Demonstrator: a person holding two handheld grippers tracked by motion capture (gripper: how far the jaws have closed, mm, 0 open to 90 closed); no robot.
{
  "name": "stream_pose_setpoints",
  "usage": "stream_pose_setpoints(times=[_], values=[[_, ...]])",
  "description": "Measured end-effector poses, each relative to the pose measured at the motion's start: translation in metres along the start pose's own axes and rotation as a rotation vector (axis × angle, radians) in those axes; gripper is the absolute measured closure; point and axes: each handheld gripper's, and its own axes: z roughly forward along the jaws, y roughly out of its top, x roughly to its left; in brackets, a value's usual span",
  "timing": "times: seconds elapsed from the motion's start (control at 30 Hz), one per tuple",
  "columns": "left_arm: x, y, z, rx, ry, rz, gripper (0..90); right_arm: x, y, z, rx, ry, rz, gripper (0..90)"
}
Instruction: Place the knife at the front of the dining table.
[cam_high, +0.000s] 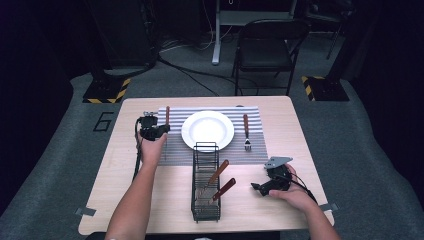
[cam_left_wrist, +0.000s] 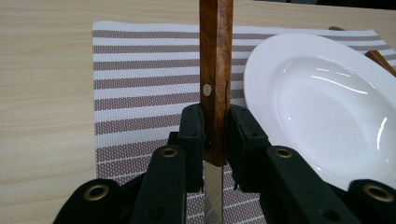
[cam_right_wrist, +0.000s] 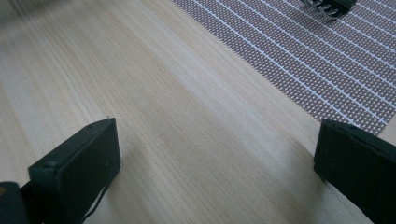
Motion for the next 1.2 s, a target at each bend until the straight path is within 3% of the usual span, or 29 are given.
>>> stream_pose_setpoints(times=[0.53, 1.03, 1.2], values=[[0.010, -0.008, 0.024, 0.010, -0.003, -0.091, 75.7, 0.000, 0.000, 0.000, -0.001, 0.000, 0.000, 0.0], [0.014, -0.014, 0.037, 0.028, 0.011, -0.102, 75.5, 0.000, 0.000, 0.000, 0.000, 0.000, 0.000, 0.0], [0.017, -0.018, 0.044, 0.032, 0.004, -0.132, 75.5, 0.000, 0.000, 0.000, 0.000, 0.000, 0.000, 0.0]])
